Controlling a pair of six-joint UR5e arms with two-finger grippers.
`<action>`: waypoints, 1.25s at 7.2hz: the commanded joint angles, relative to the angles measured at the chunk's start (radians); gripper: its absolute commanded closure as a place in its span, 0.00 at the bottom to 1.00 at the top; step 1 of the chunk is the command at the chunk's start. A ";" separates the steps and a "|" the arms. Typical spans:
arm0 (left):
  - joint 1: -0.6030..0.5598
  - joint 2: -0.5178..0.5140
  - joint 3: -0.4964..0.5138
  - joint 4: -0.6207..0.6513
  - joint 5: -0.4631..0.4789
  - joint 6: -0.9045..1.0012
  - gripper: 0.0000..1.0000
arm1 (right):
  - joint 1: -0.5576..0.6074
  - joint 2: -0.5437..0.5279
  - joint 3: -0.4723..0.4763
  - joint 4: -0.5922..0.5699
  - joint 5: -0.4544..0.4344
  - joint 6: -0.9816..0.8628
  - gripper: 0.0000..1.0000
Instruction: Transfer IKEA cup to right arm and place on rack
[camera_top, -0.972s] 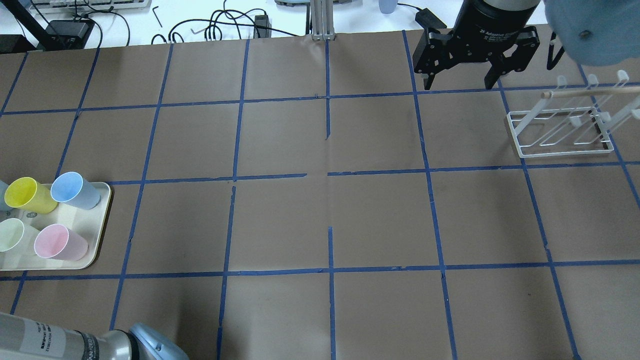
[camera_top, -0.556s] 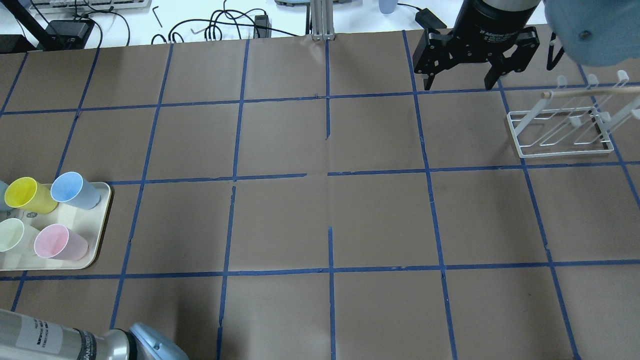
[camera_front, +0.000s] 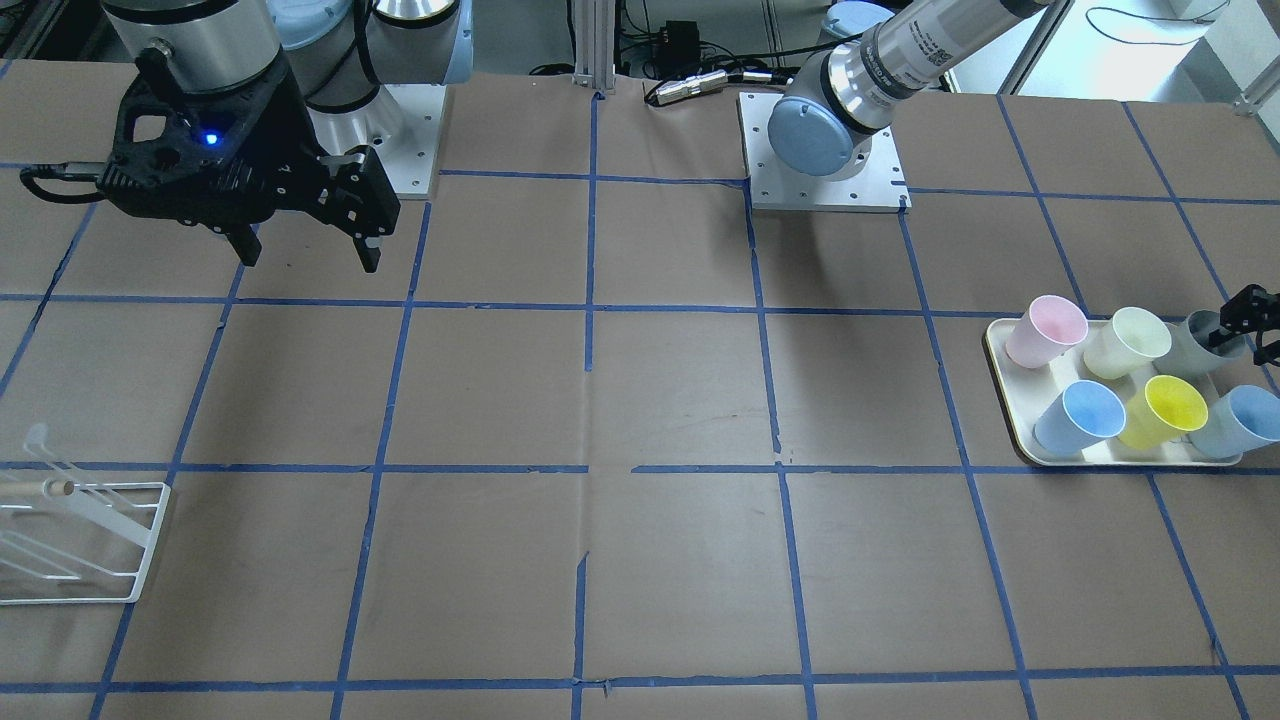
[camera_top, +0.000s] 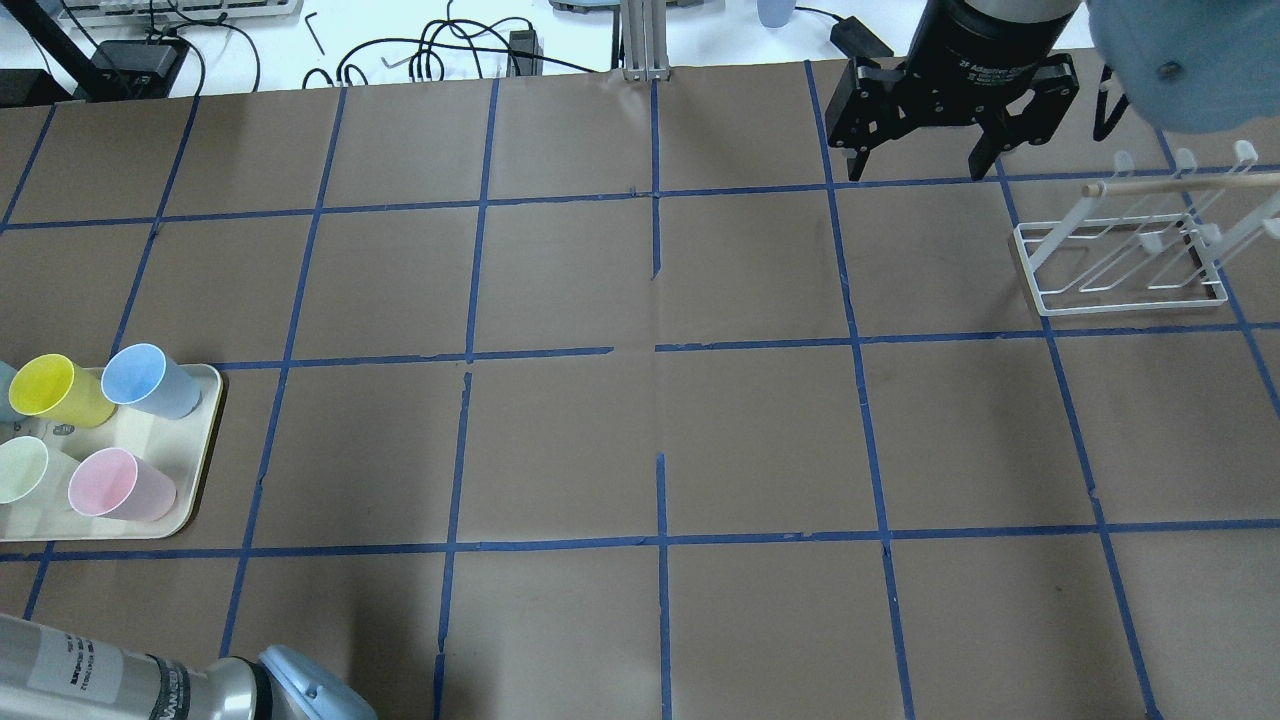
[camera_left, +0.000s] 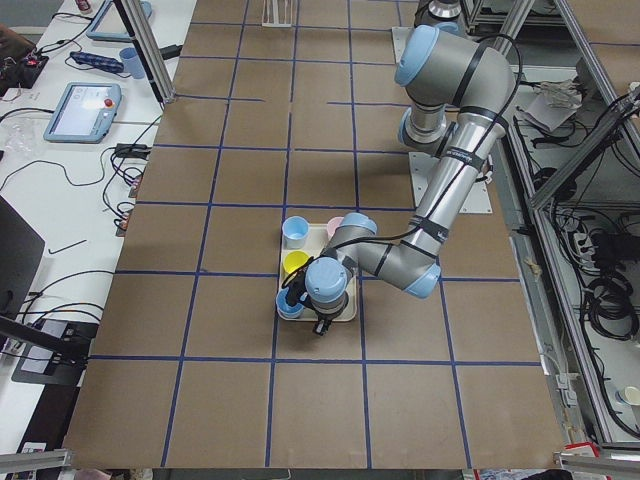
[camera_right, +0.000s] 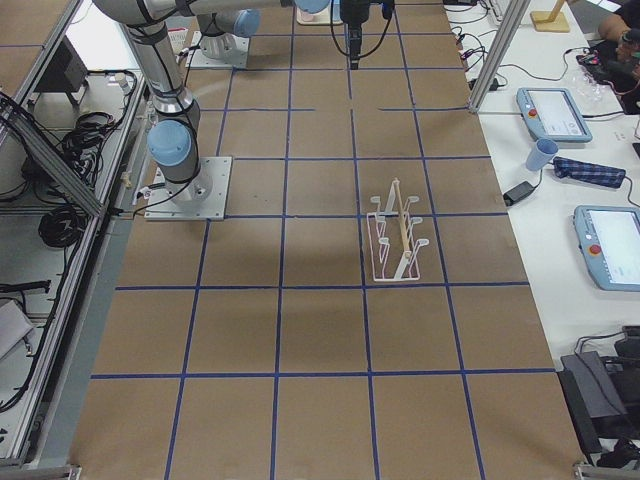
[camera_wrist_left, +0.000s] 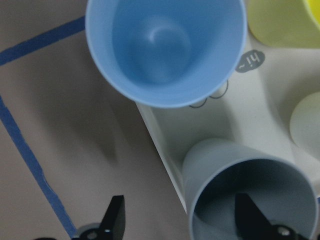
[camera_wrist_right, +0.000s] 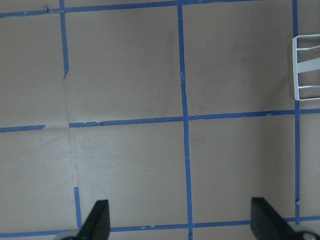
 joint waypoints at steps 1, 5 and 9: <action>0.000 -0.001 -0.001 0.001 0.007 0.003 0.64 | 0.000 0.000 -0.001 0.000 0.000 0.001 0.00; 0.000 0.010 0.002 -0.004 0.006 0.004 1.00 | 0.000 0.000 -0.001 0.000 0.000 0.002 0.00; -0.026 0.088 0.147 -0.240 -0.007 0.007 1.00 | 0.000 0.000 -0.001 0.000 0.000 0.002 0.00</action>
